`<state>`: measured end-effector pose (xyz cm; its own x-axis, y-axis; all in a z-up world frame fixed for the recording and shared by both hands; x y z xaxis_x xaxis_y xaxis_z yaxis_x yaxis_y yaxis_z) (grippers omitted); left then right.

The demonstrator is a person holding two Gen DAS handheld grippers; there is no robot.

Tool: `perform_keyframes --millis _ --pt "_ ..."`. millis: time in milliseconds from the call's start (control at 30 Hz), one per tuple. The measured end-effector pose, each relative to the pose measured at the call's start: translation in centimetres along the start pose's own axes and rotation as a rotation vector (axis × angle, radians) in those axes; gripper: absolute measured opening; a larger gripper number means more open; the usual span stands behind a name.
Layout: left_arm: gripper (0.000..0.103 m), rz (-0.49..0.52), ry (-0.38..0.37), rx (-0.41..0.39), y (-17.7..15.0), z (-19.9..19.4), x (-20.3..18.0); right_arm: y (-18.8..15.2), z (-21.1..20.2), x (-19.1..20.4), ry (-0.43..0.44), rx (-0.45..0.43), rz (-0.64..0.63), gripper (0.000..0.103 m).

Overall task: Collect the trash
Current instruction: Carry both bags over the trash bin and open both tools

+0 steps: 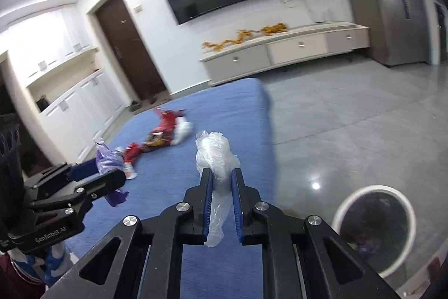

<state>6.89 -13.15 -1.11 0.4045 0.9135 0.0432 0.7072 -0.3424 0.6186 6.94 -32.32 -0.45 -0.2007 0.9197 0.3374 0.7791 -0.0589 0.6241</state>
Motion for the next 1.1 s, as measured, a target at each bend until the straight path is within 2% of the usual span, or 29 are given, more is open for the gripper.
perform_keyframes --millis 267,467,633,833,1100 --pt "0.047 0.16 -0.088 0.049 2.8 5.0 -8.9 -2.0 -1.3 -10.2 -0.139 0.005 0.176 0.013" --pt "0.047 0.239 -0.139 0.102 4.0 9.6 -14.2 -3.8 -1.2 -16.7 -0.191 0.042 0.297 0.013" --pt "0.047 0.269 -0.172 0.152 4.6 12.7 -17.2 -5.1 -0.6 -21.1 -0.212 0.072 0.395 0.013" --pt "0.047 0.297 -0.191 0.19 5.7 16.1 -20.1 -6.0 0.0 -24.1 -0.238 0.095 0.493 0.013" --pt "0.048 0.312 -0.202 0.202 6.9 18.7 -23.3 -6.0 1.2 -26.2 -0.277 0.136 0.54 0.014"
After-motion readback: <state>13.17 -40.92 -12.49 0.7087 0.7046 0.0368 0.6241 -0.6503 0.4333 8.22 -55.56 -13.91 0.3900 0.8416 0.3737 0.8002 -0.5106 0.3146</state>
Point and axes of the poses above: each gripper's, at about its wrist camera, not at the fingertips, and z roughly the way its jaws point, x to its left, y to its top, the point moved 5 cm from there along z, roughly the way its jaws point, and after that the axes turned 12 degrees about x, right-handed, at the moved point
